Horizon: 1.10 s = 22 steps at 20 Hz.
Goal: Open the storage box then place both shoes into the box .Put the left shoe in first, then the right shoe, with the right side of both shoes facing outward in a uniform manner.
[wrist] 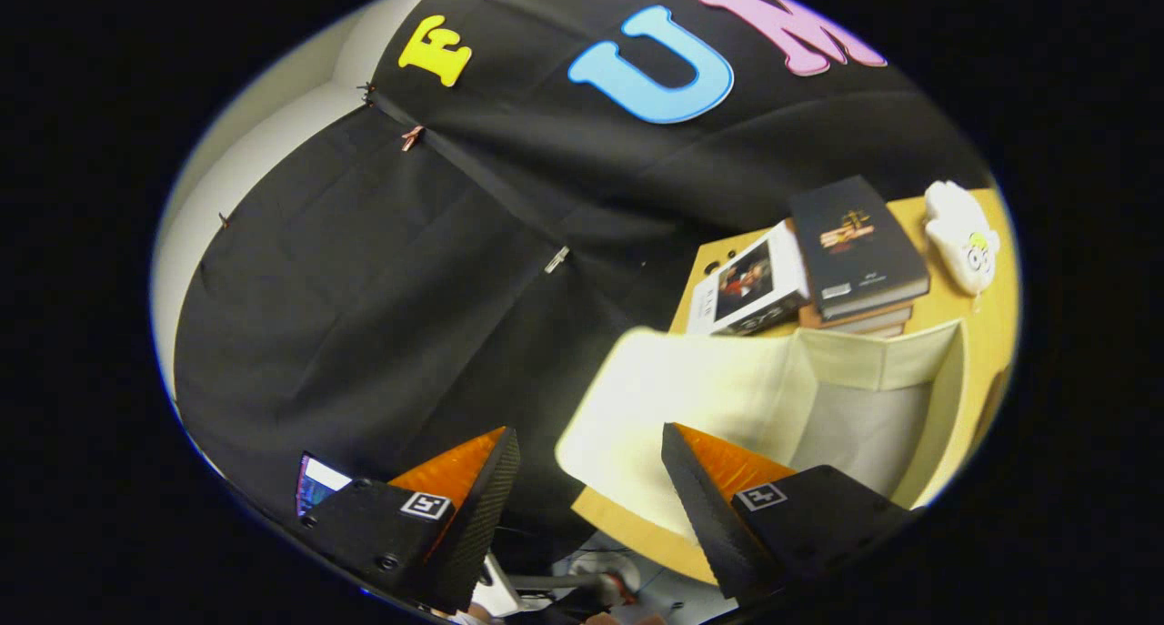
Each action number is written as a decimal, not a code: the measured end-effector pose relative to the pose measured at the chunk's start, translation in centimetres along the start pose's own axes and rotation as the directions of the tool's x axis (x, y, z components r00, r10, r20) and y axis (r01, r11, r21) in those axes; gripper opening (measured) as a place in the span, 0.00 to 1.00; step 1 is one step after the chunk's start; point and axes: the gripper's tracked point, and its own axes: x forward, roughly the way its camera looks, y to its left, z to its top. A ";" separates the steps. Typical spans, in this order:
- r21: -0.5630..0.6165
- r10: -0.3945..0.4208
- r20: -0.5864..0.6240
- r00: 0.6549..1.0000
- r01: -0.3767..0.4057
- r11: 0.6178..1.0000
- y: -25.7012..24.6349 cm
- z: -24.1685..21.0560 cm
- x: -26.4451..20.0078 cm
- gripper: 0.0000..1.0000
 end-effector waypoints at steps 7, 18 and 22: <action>-0.205 -0.228 0.124 0.966 0.249 0.946 -9.3 1.5 -8.5 0.98; -0.207 -0.589 0.148 0.794 0.607 0.767 -26.1 -1.4 -21.5 0.98; -0.223 -0.674 0.096 0.733 0.675 0.703 -31.2 -3.7 -23.9 0.98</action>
